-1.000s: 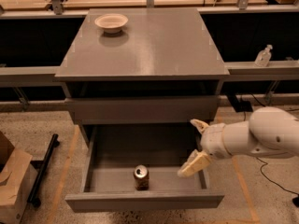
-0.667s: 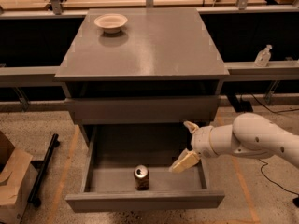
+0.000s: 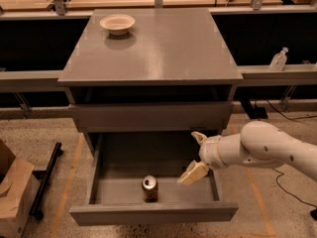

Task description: Pick orange can from middle drawer and place on counter

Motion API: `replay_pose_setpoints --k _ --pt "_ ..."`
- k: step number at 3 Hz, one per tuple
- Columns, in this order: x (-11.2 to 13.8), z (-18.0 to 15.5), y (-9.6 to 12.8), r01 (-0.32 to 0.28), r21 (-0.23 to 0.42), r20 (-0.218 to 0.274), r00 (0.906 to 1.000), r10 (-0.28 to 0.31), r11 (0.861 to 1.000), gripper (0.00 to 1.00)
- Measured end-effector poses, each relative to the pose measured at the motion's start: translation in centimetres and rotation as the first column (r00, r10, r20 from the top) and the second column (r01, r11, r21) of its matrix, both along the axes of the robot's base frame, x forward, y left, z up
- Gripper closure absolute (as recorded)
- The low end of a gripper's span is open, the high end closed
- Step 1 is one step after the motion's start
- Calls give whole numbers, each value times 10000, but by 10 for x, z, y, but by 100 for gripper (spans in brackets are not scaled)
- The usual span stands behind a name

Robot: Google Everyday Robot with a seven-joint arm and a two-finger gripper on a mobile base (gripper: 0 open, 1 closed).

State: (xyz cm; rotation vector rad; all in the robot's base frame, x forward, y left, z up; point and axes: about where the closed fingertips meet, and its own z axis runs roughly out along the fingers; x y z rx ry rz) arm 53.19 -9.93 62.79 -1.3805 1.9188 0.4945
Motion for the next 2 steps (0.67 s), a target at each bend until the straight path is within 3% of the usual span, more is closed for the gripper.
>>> replay_pose_setpoints --k 2 --pt "23 -62 31 86 410 -526 9986 -65 9991 0"
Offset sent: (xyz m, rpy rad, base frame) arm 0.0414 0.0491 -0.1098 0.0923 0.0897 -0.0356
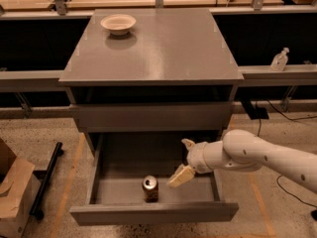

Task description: Pick orange can from middle drawer and place on counter

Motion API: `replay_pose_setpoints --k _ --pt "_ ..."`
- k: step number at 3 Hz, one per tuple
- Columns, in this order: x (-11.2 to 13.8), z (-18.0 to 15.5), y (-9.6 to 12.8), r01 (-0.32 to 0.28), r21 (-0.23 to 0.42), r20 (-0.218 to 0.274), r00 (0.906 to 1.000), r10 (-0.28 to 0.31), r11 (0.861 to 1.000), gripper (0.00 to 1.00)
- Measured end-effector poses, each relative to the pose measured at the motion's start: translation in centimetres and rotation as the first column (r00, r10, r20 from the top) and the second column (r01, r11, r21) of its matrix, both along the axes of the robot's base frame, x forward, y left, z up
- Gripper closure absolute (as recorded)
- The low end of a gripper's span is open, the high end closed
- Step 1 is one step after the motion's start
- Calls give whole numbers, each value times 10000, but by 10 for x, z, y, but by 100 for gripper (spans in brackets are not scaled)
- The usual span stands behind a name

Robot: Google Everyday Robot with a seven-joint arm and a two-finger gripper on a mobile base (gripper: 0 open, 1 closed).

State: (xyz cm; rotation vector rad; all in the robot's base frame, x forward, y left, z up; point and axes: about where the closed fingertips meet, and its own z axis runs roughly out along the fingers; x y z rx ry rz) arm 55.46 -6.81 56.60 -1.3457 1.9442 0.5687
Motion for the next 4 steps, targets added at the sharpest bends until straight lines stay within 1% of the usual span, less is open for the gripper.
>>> replay_pose_setpoints --k 1,2,3,4 --pt "8 -36 22 97 624 -481 9988 -67 9980 0" --pt "9 -66 48 45 1216 -1034 9946 82 9926 0" --pt "5 -93 70 -19 1586 -1603 9867 277 9873 0" --pt "-3 -116 83 65 1702 -2157 9760 309 9854 0"
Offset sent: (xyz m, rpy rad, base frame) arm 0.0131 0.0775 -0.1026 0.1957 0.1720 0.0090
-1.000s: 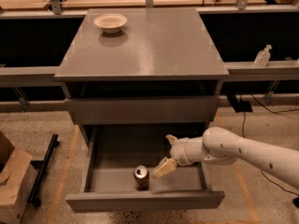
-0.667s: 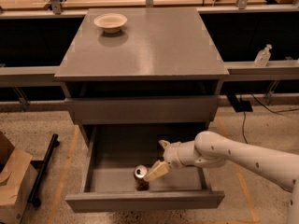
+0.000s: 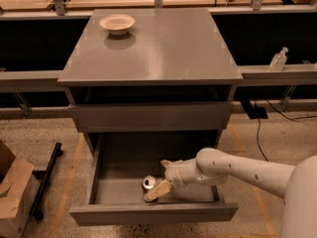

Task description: Pick orange can from middle drawer and place on counter

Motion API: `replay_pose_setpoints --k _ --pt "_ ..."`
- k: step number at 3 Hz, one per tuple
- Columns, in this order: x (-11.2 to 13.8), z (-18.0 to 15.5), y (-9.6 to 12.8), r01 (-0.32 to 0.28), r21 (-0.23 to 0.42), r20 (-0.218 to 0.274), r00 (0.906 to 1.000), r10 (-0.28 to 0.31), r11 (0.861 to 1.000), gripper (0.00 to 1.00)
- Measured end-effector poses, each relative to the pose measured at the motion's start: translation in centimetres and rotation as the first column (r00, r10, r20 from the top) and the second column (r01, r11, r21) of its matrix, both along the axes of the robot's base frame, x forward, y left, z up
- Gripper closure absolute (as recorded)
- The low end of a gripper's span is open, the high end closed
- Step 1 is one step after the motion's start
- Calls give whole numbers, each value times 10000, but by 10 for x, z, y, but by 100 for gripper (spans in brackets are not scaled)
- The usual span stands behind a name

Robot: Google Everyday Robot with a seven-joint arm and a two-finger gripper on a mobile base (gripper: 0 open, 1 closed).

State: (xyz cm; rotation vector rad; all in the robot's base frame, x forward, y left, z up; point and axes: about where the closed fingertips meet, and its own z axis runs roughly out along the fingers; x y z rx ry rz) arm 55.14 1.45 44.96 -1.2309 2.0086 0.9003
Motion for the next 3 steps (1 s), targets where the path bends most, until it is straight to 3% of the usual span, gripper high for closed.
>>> replay_pose_setpoints --k 1,2,3 --pt "-7 -9 15 41 356 -321 9995 -29 9994 0" --pt "-8 -8 34 -192 726 -353 9991 219 9972 16" --pt "-7 -8 40 -217 959 -395 9989 256 9952 39"
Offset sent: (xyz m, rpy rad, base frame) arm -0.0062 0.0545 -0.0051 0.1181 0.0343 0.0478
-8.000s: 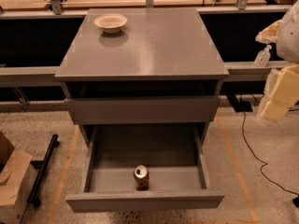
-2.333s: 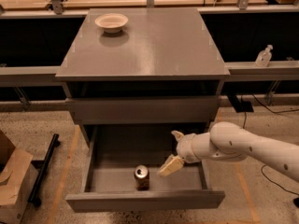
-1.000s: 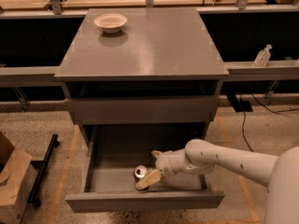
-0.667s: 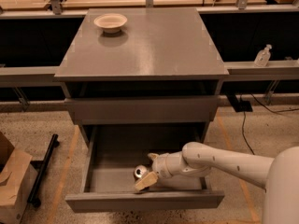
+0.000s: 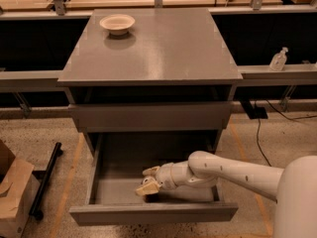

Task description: Pick orange can from middle drawer and place on counter

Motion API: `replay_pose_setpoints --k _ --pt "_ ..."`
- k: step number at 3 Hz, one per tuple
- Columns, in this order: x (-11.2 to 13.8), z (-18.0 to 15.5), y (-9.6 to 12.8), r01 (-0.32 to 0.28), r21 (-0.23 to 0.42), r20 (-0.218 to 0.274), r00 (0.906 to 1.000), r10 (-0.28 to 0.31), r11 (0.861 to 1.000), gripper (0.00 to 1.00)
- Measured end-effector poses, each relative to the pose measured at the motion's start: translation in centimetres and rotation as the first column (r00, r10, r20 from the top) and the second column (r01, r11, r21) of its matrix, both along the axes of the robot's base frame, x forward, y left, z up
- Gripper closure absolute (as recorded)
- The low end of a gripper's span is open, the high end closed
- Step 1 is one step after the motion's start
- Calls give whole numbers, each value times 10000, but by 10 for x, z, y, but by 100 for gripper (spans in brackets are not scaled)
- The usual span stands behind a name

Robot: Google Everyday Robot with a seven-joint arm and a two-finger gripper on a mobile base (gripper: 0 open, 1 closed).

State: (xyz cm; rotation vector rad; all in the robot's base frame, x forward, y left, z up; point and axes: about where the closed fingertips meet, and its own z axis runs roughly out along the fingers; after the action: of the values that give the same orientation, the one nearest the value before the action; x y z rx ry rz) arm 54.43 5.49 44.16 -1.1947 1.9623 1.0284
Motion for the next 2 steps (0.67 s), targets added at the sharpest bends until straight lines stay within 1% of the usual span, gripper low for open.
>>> replay_pose_setpoints --k 2 --pt "-1 1 -5 230 90 -75 9997 -229 9997 86"
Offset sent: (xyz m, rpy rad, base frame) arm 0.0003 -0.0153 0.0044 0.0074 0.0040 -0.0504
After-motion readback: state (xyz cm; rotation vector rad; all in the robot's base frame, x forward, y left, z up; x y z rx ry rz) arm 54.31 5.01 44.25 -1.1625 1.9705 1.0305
